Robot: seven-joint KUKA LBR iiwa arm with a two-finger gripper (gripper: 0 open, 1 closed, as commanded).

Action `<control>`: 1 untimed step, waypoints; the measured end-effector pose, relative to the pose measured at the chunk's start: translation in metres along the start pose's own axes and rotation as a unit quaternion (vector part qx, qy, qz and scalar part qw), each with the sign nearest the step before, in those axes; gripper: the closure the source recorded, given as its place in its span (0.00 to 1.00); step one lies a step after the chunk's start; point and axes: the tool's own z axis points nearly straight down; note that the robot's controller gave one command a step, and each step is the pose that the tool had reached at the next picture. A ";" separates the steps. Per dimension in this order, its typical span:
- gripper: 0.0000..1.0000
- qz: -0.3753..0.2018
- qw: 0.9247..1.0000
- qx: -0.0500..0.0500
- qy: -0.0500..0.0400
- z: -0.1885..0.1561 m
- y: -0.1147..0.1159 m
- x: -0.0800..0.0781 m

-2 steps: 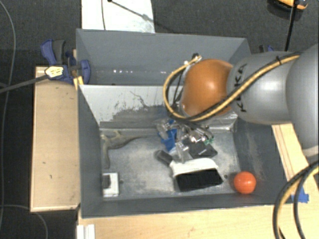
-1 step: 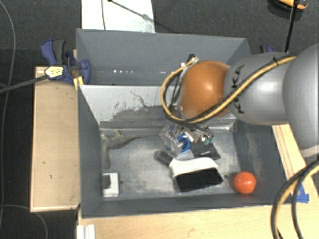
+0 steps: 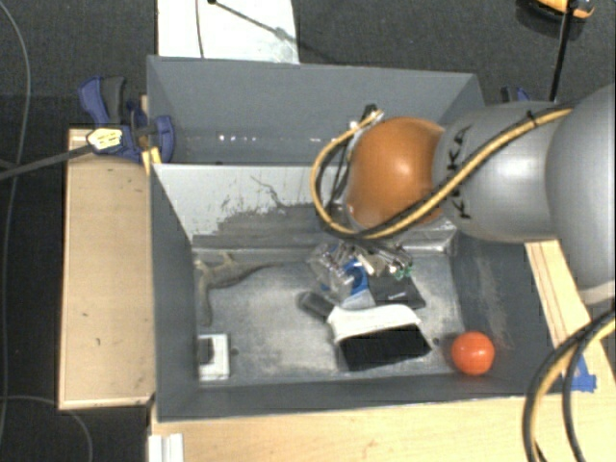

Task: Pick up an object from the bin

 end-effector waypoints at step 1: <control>1.00 0.000 1.000 0.000 0.001 -0.004 0.000 0.001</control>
Offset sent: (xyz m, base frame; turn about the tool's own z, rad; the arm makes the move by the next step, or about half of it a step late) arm 0.0000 0.0001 0.0556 0.0000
